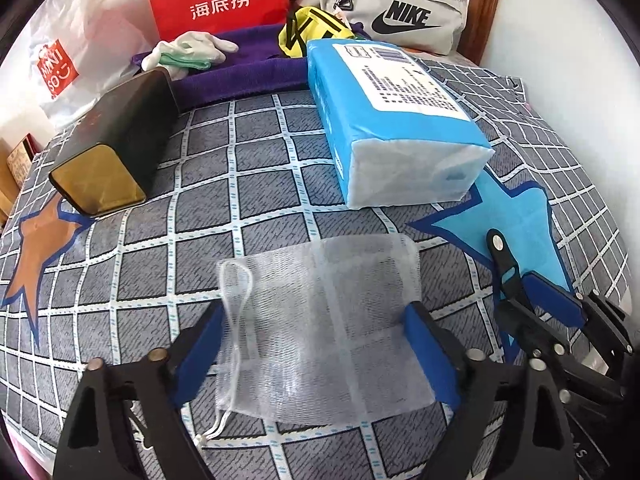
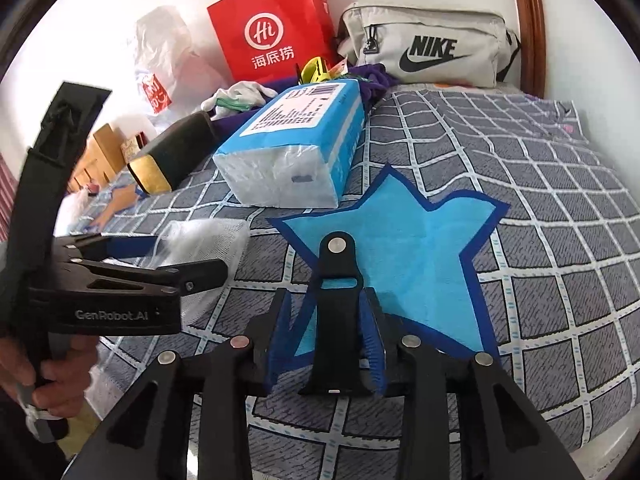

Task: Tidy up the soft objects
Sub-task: 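Close the left tool on the white mesh bag and lift it, then carry the white mesh bag with the left tool over the purple towel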

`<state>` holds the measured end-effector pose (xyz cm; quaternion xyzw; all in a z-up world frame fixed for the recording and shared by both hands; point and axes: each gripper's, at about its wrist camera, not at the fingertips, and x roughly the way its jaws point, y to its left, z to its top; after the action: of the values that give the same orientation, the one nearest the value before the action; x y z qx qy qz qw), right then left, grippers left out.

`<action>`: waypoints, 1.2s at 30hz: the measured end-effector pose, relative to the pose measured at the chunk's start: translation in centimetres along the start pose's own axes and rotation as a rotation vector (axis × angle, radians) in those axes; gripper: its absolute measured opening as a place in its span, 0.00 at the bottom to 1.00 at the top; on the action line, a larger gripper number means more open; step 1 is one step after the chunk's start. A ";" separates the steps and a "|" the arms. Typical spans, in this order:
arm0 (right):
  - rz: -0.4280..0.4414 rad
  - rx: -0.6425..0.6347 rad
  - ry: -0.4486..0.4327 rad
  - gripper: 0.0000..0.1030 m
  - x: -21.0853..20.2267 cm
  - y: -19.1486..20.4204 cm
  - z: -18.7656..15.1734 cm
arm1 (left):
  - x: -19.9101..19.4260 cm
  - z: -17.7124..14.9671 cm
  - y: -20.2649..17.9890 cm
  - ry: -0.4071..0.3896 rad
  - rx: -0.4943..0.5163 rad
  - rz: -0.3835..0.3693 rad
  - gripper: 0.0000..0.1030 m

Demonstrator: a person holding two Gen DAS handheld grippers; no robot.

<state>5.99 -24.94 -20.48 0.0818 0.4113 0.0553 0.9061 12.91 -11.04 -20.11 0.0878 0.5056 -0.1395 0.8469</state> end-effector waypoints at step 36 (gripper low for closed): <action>-0.028 -0.100 -0.024 0.21 -2.8 7.8 6.2 | -6.5 0.0 13.8 -0.057 -0.308 -0.144 0.12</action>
<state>8.57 -18.37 -12.84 0.0310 0.3984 0.0620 0.9146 14.50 2.94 -14.30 -0.0832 0.5018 -0.1231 0.8521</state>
